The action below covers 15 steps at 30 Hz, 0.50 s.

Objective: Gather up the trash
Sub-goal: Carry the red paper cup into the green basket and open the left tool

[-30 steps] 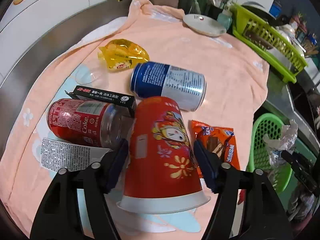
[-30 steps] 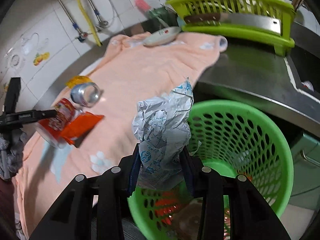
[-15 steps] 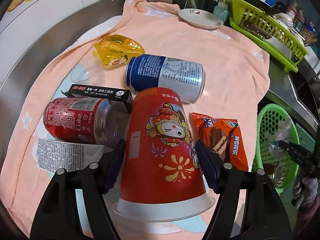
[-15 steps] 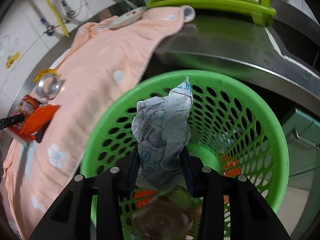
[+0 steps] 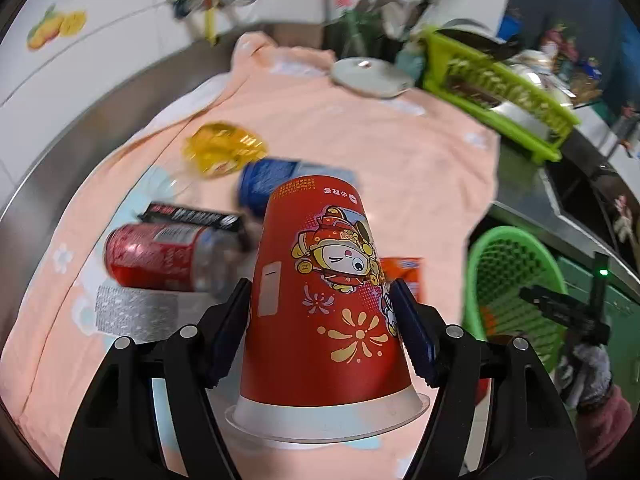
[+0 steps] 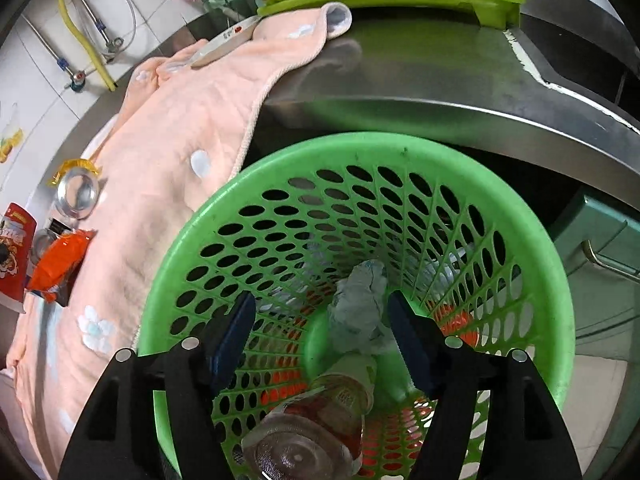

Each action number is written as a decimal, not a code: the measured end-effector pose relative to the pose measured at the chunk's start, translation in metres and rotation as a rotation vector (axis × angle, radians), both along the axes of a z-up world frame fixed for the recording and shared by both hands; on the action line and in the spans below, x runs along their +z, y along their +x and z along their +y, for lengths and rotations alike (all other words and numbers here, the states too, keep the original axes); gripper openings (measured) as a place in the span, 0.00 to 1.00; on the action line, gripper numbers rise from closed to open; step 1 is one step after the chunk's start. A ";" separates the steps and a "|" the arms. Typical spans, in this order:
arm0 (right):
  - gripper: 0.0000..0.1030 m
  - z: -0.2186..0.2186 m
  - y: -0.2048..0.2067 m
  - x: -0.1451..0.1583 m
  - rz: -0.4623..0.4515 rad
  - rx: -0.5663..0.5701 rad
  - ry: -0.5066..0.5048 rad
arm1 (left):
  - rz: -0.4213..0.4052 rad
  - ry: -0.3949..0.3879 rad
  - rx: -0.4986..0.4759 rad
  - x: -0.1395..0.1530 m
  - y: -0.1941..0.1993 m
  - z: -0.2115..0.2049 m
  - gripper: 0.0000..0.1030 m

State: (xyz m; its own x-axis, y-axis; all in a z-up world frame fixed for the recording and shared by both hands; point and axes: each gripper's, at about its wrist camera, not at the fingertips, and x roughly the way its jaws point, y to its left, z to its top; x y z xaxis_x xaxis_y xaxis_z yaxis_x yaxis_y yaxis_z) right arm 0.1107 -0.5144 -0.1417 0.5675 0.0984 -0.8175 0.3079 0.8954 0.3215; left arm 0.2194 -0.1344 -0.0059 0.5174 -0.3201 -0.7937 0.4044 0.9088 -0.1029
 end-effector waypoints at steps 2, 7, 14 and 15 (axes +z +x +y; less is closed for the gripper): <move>0.65 -0.002 -0.005 0.006 -0.016 0.000 0.000 | -0.015 -0.014 -0.037 0.008 -0.007 -0.011 0.67; 0.67 -0.007 -0.029 0.029 -0.072 0.008 -0.025 | -0.039 -0.044 -0.187 0.018 -0.032 -0.064 0.67; 0.68 -0.017 -0.064 0.056 -0.146 -0.013 -0.033 | 0.006 -0.030 -0.375 -0.009 -0.051 -0.153 0.67; 0.69 -0.020 -0.071 0.059 -0.157 -0.018 -0.038 | 0.011 -0.029 -0.400 -0.013 -0.053 -0.163 0.67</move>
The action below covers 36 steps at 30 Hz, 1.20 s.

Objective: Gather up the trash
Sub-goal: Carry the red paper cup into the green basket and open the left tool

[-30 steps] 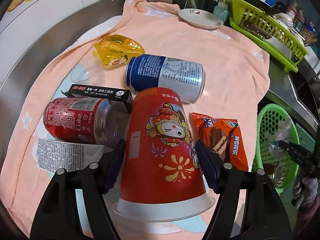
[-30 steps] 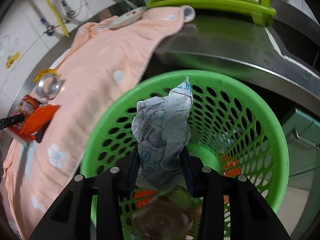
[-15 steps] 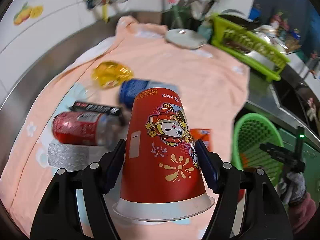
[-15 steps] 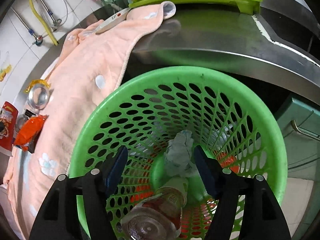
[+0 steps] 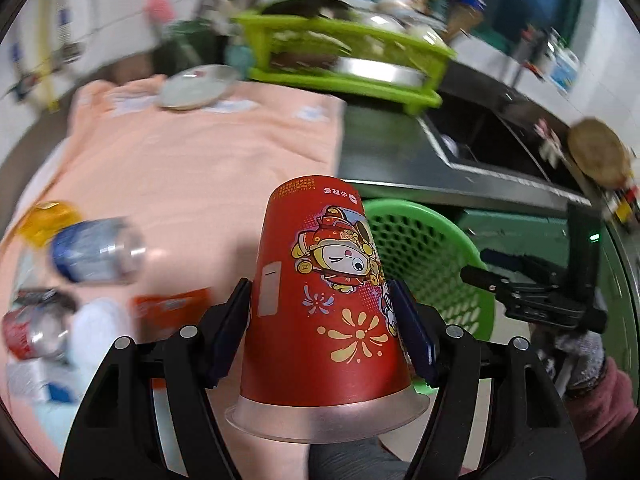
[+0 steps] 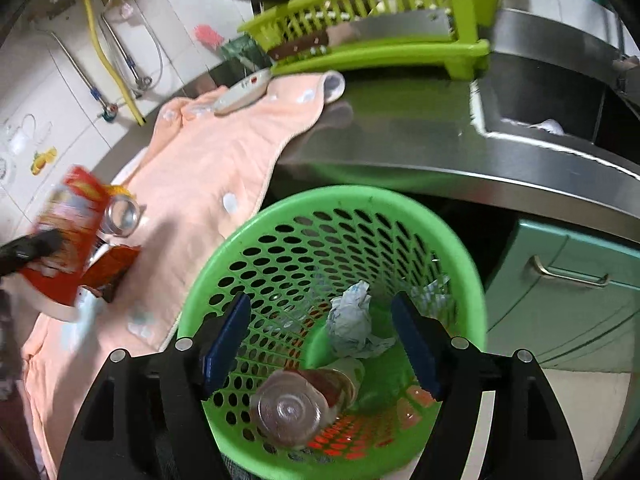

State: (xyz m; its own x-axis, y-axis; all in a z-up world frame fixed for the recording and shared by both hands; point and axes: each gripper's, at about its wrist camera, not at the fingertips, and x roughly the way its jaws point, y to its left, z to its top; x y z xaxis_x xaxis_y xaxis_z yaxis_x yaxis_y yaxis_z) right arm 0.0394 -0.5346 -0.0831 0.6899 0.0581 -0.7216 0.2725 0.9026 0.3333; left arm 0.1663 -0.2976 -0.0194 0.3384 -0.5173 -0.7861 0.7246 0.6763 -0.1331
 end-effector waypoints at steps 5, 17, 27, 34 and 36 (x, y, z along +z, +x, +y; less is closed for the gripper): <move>0.69 -0.011 -0.028 0.010 -0.035 -0.029 -0.025 | 0.030 0.055 -0.102 -0.038 -0.005 -0.058 0.67; 0.69 -0.047 -0.065 -0.008 -0.028 -0.099 -0.001 | 0.064 0.288 -0.228 -0.131 0.003 -0.147 0.67; 0.69 -0.046 -0.058 -0.023 -0.010 -0.083 0.032 | 0.090 0.326 -0.217 -0.155 0.016 -0.156 0.68; 0.69 -0.039 -0.056 -0.019 -0.017 -0.068 0.030 | 0.090 0.279 -0.185 -0.142 0.022 -0.142 0.69; 0.69 -0.035 -0.055 -0.016 -0.019 -0.059 0.022 | 0.084 0.253 -0.169 -0.132 0.022 -0.134 0.69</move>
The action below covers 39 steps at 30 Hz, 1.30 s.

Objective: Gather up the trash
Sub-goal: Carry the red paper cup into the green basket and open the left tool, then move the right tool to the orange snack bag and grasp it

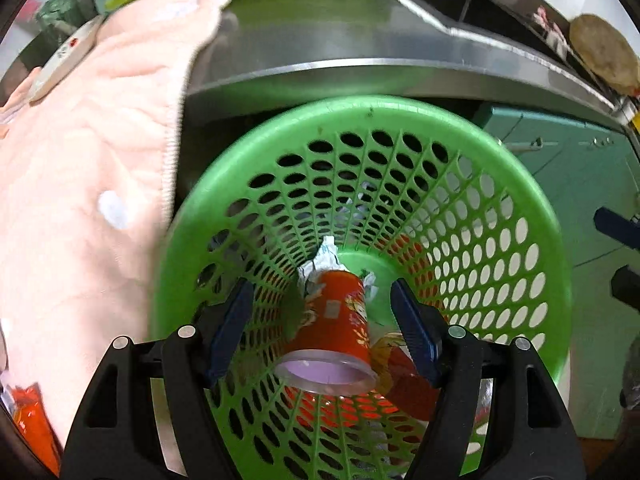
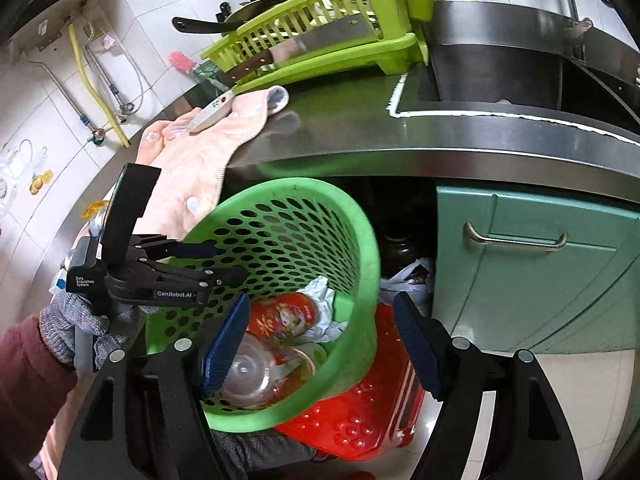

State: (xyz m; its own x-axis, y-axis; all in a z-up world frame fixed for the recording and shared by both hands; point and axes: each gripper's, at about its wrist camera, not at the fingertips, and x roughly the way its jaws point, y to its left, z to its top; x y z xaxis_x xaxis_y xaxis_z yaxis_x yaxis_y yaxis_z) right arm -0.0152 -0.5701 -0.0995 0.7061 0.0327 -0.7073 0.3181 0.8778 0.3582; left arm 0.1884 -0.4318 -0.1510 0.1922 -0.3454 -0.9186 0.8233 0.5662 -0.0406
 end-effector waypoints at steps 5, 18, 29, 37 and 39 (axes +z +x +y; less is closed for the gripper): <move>0.69 0.013 0.004 0.013 -0.018 0.020 -0.015 | -0.024 -0.079 0.040 0.036 -0.009 0.032 0.69; 0.73 0.093 0.038 0.051 -0.067 0.206 -0.069 | -0.135 -0.191 0.245 0.105 -0.030 0.155 0.71; 0.73 0.188 0.088 0.066 -0.081 0.390 -0.046 | -0.225 -0.235 0.458 0.135 -0.031 0.281 0.76; 0.73 0.248 0.138 0.060 -0.039 0.445 -0.006 | -0.266 -0.227 0.555 0.140 -0.031 0.355 0.76; 0.73 0.256 0.150 0.057 -0.026 0.437 0.002 | -0.278 -0.224 0.570 0.140 -0.030 0.370 0.76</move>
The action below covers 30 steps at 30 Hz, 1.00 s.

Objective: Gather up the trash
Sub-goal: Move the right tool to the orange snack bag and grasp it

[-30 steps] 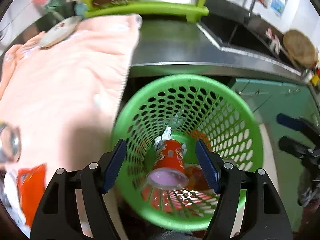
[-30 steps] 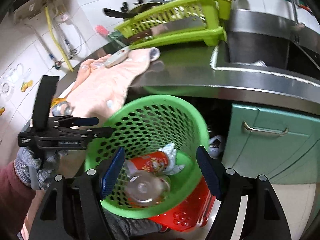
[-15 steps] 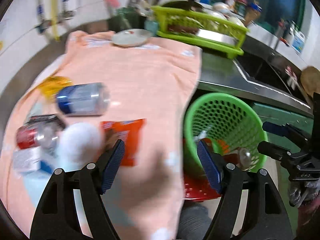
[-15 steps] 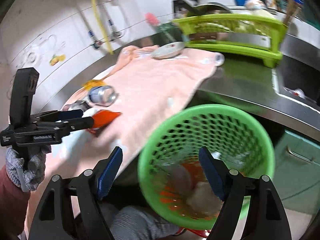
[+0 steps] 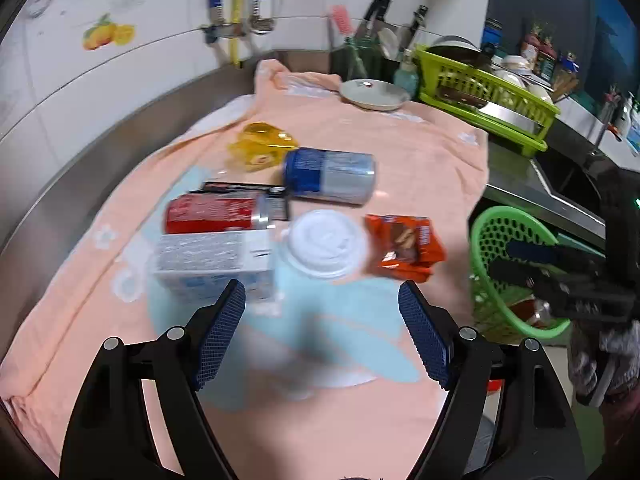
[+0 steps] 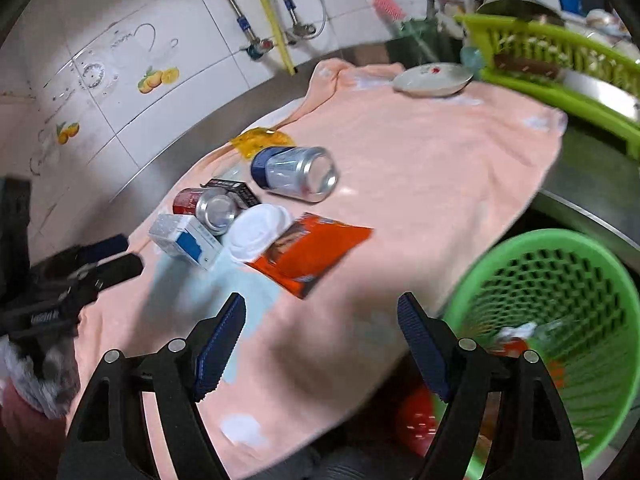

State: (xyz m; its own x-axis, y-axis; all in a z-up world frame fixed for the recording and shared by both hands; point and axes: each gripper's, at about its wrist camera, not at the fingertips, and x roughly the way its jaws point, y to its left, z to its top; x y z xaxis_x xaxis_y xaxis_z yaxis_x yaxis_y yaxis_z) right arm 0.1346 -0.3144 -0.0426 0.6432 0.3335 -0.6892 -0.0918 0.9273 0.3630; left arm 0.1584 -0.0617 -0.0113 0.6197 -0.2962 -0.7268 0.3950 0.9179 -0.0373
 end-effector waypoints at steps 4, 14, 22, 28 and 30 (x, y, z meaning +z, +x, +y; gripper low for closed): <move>0.73 0.013 0.028 -0.006 0.052 -0.013 0.028 | -0.009 0.015 0.036 -0.002 0.003 0.024 0.76; 0.67 0.028 0.089 -0.028 0.183 -0.104 0.005 | -0.042 0.073 0.036 -0.014 0.013 0.060 0.76; 0.61 0.037 0.106 -0.045 0.261 -0.116 -0.025 | -0.069 0.140 0.011 -0.019 0.030 0.068 0.76; 0.55 0.043 0.103 -0.043 0.244 -0.085 -0.062 | -0.064 0.130 -0.021 -0.022 0.049 0.079 0.82; 0.52 0.045 0.101 -0.041 0.235 -0.069 -0.080 | -0.076 0.147 -0.048 -0.022 0.052 0.078 0.85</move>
State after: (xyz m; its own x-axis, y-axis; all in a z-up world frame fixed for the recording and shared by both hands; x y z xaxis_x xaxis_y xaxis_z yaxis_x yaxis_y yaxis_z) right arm 0.2359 -0.2697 -0.0832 0.4813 0.2330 -0.8450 0.0507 0.9550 0.2922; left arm 0.2104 0.0159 -0.0328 0.6624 -0.2208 -0.7159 0.4348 0.8915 0.1274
